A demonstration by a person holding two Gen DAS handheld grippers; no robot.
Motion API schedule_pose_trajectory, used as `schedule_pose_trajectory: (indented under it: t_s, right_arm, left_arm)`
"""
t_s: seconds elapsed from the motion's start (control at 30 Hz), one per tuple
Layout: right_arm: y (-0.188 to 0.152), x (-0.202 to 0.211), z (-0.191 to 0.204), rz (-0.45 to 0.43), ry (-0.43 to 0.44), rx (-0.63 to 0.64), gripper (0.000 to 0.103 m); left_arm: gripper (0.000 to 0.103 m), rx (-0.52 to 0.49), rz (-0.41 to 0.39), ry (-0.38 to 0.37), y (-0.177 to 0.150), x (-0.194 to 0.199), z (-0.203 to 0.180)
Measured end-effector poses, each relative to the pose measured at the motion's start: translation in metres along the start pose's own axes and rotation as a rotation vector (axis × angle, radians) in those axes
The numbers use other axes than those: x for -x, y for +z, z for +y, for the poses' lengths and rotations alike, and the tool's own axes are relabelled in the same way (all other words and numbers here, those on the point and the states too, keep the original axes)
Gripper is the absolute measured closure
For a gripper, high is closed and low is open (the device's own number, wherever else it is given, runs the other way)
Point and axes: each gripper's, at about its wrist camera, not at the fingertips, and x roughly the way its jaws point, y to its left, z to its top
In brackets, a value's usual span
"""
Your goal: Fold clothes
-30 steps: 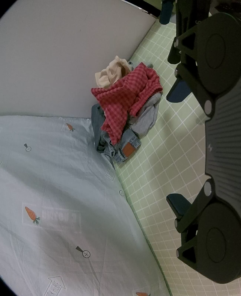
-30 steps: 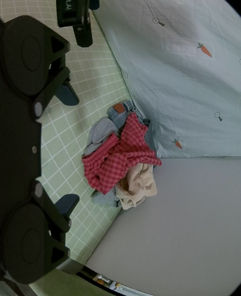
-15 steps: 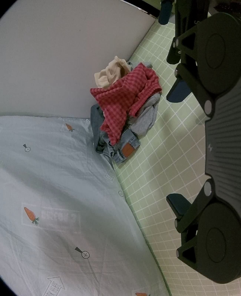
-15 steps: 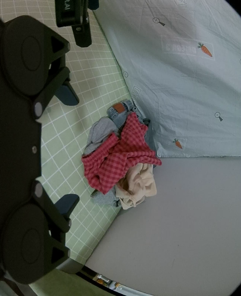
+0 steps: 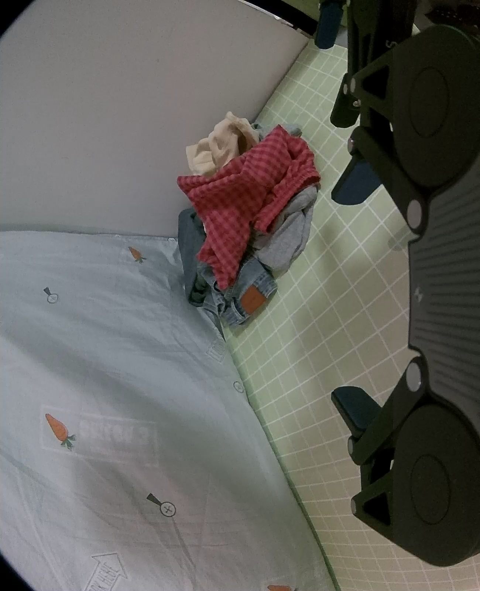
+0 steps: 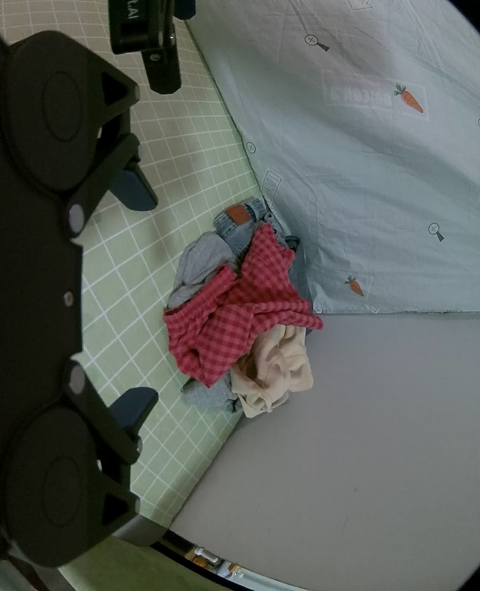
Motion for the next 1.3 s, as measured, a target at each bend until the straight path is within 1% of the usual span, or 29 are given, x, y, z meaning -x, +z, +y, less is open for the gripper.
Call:
schedule_pose_trajectory:
  t_s: [0.5,0.83,1.07,1.3]
  right_arm:
    - [0.002,-0.003,0.000,0.004,0.002,0.005,0.000]
    - [0.004,-0.012,0.000,0.010,0.013,0.007,0.000]
    - [0.011,-0.030,0.000,0.026,0.029,0.013,0.000]
    - [0.027,-0.066,-0.007,0.044,0.035,0.004,0.000]
  left_arm:
    - [0.000,0.003,0.010,0.006,0.000,-0.005,0.000]
    - [0.000,0.018,0.021,0.021,0.001,-0.012,0.003]
    - [0.000,0.046,0.040,0.041,0.002,-0.023,0.007]
    - [0.000,0.094,0.080,0.072,0.010,-0.048,0.011]
